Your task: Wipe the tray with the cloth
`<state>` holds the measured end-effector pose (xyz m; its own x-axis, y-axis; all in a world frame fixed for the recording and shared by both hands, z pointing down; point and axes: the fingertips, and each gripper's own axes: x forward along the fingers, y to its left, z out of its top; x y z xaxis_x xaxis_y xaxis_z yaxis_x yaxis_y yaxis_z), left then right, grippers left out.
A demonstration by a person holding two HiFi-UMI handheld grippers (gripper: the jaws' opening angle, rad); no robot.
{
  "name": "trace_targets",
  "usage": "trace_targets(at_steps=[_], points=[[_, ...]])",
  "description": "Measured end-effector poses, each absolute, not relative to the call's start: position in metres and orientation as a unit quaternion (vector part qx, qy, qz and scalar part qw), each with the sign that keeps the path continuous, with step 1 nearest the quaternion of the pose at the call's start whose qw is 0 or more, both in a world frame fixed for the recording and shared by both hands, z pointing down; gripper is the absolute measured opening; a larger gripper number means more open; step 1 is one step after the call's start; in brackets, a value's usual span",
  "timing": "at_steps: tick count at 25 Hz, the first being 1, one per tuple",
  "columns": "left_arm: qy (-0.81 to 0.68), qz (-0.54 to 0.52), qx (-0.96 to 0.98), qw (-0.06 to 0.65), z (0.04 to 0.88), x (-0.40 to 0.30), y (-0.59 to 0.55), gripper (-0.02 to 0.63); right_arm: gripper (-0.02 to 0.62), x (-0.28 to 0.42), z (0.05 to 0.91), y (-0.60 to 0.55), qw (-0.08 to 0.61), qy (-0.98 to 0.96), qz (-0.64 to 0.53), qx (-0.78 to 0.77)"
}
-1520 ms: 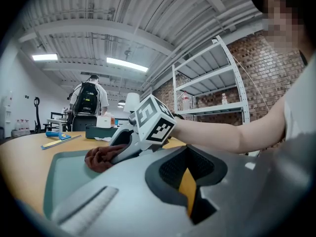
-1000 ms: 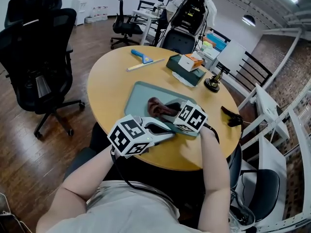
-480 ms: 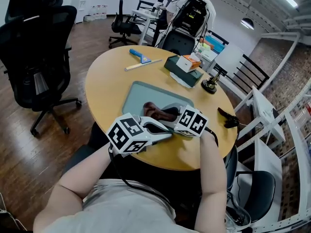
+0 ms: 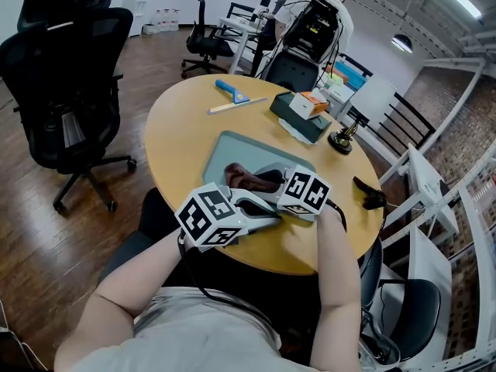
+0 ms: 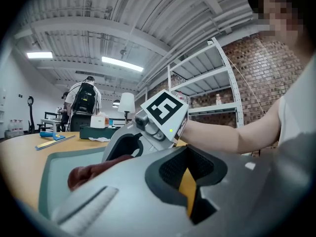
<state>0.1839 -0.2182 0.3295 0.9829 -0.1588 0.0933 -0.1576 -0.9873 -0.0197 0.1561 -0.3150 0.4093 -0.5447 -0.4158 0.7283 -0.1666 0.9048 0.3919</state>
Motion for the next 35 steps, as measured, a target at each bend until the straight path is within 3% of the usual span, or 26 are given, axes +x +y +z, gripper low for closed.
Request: trace_targets(at_steps=[35], points=[[0.088,-0.056,-0.995,-0.001,0.323,0.187,-0.224,0.322,0.132,0.198,0.404,-0.433,0.448,-0.840,-0.048,0.303]])
